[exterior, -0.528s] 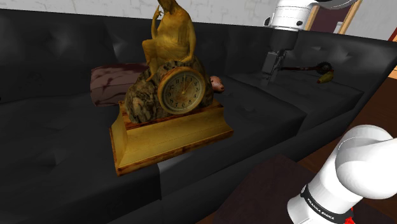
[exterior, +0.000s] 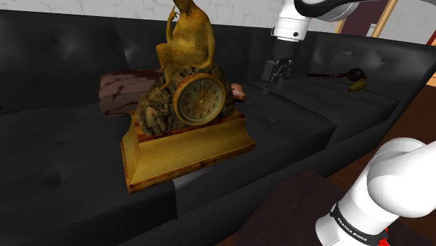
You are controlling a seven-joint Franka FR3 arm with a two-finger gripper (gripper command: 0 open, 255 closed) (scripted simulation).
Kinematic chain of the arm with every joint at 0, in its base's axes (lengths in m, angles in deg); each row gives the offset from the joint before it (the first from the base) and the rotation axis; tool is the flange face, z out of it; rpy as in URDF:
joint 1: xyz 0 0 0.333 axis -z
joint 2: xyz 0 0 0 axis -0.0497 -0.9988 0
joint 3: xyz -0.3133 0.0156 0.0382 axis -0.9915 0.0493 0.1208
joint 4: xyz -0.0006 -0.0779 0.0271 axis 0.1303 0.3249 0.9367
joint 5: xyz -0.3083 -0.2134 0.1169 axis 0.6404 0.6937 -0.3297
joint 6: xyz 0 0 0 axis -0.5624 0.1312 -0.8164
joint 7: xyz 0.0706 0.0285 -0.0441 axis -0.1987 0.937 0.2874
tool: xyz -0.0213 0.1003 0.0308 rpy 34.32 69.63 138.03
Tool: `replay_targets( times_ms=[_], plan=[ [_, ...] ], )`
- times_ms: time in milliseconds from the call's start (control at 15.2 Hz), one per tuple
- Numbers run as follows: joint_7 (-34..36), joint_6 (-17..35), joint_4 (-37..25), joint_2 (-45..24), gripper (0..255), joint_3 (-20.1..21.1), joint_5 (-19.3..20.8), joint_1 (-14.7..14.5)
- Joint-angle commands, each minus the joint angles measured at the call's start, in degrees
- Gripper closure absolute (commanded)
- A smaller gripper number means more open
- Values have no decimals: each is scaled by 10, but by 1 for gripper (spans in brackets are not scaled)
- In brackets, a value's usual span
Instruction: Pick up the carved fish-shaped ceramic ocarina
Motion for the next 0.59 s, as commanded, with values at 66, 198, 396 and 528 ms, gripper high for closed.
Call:
replay_targets(
  times_ms=[66, 198, 396, 528],
  plan=[
    [29, 40, -26, -59, 0, 3, 1, 11],
    [48, 63, -48, -99, 0, 3, 3, 17],
    [77, 93, -84, -158, 0, 3, 7, 27],
    [96, 110, -111, -198, 0, 2, 10, 33]
  ],
)
